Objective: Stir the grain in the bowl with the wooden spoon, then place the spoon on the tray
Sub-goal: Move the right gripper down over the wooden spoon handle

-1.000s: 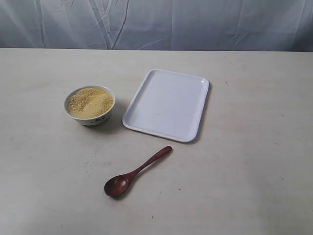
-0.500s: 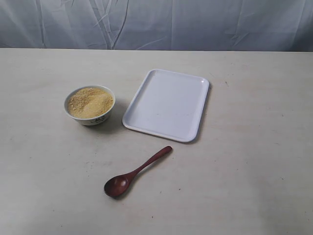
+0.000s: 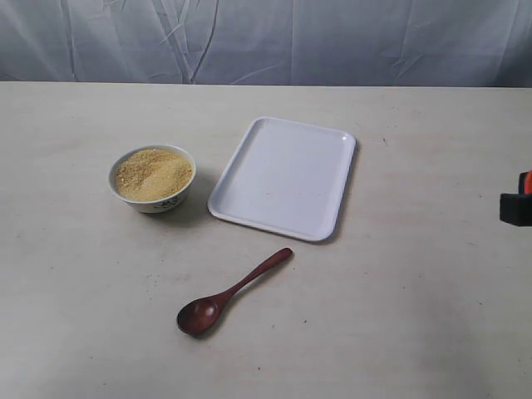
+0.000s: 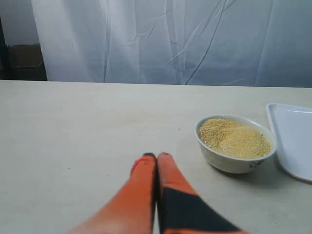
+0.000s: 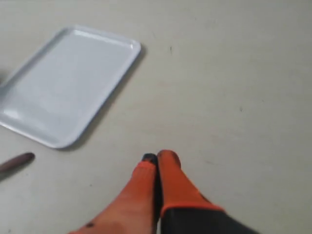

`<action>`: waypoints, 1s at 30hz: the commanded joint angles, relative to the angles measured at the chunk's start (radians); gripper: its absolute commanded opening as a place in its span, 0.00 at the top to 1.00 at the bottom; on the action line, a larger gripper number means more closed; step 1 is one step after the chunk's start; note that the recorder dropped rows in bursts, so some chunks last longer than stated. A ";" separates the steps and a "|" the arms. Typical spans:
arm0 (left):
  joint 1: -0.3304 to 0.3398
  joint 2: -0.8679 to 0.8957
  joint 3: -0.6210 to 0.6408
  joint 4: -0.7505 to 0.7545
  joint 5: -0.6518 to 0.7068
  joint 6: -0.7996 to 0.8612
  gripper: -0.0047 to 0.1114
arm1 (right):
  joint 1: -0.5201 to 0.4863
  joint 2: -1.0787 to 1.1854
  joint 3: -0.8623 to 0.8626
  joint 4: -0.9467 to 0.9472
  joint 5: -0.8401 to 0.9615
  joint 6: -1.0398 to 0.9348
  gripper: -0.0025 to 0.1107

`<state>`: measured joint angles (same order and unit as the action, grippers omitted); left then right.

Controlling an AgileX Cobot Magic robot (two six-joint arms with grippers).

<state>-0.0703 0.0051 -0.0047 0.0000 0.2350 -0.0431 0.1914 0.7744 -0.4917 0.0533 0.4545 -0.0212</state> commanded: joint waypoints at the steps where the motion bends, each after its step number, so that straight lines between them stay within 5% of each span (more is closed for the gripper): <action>1: 0.001 -0.005 0.005 0.000 -0.010 -0.001 0.96 | 0.002 0.240 -0.149 0.056 0.138 -0.162 0.99; 13: 0.001 -0.005 0.005 0.000 -0.010 -0.001 0.96 | 0.265 0.700 -0.450 0.154 0.325 -0.419 0.99; 26: 0.001 -0.005 0.005 0.000 -0.010 -0.001 0.96 | 0.541 1.019 -0.695 0.145 0.322 -1.095 0.98; 30: 0.001 -0.005 0.005 0.000 -0.010 -0.001 0.96 | 0.567 1.080 -0.744 0.085 0.322 -1.121 0.95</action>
<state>-0.0703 0.0051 -0.0047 0.0000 0.2330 -0.0431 0.7489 1.8223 -1.2051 0.1785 0.7754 -1.0985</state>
